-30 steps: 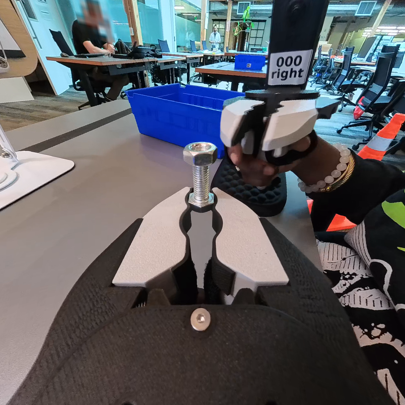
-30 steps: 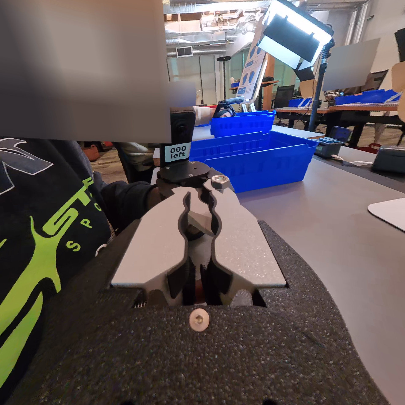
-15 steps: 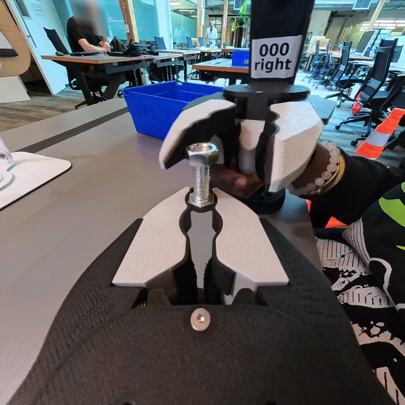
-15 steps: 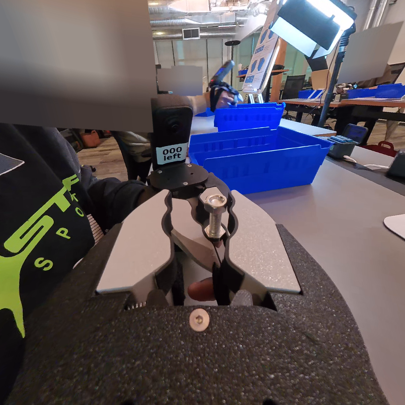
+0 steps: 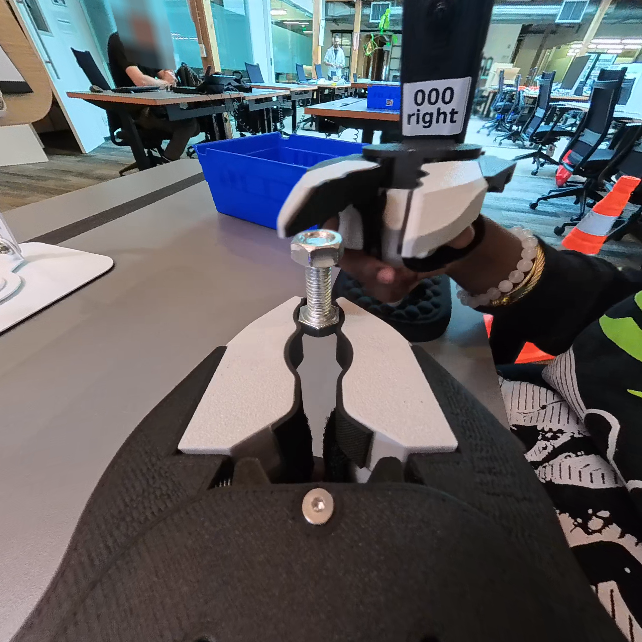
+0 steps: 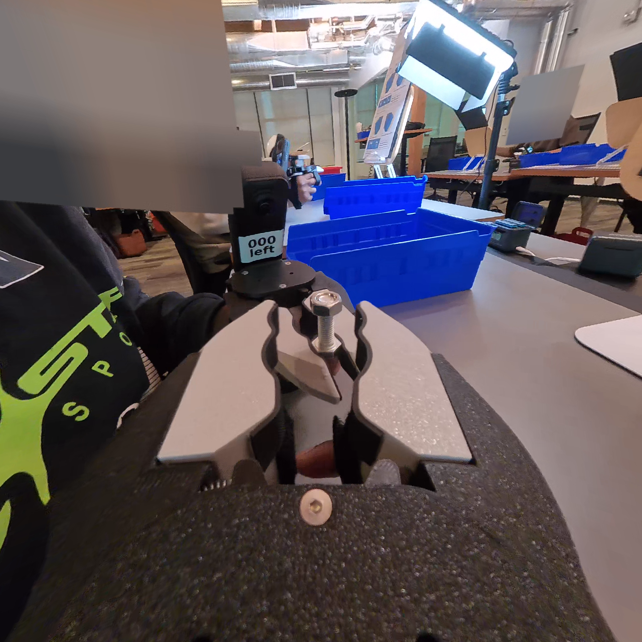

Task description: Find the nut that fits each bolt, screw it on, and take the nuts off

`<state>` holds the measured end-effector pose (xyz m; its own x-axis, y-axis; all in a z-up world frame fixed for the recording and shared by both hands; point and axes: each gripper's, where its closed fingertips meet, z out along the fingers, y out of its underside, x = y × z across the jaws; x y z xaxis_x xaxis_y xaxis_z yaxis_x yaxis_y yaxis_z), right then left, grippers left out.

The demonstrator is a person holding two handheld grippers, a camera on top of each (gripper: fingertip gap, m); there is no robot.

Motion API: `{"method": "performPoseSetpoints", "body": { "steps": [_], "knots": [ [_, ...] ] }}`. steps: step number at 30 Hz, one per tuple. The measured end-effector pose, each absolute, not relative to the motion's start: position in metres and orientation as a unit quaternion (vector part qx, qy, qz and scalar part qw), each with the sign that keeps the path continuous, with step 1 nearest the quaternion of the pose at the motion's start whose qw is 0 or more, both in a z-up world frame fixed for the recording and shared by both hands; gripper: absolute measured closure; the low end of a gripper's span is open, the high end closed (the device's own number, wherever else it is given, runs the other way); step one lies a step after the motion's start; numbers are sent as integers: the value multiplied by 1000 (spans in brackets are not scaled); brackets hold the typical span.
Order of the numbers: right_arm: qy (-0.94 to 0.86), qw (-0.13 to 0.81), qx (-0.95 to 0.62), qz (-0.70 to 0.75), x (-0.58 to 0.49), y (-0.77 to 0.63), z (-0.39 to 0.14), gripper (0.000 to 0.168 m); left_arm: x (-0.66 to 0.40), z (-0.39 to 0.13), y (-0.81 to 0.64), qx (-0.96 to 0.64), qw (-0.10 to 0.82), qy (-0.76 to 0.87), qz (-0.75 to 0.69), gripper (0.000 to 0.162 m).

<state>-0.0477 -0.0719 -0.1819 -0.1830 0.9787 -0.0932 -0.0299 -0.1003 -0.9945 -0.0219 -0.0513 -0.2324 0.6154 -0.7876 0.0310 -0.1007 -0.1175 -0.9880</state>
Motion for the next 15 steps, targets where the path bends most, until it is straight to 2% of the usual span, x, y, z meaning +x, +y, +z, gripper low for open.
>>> {"method": "performPoseSetpoints", "body": {
  "steps": [3, 7, 13, 15],
  "knots": [
    [-522, 428, -462, 574, -60, -76, -184, 118, -20, -234, -52, -687, 577, 331, -294, 148],
    [-542, 420, -454, 569, -69, -83, -186, 118, -20, -234, -52, -688, 576, 331, -293, 148],
    [-532, 427, -467, 563, -51, -77, -186, 131, -22, -232, -51, -688, 580, 321, -296, 148],
    [-530, 423, -462, 571, -40, -77, -185, 150, -23, -232, -51, -688, 581, 320, -295, 148]
  ]
}}
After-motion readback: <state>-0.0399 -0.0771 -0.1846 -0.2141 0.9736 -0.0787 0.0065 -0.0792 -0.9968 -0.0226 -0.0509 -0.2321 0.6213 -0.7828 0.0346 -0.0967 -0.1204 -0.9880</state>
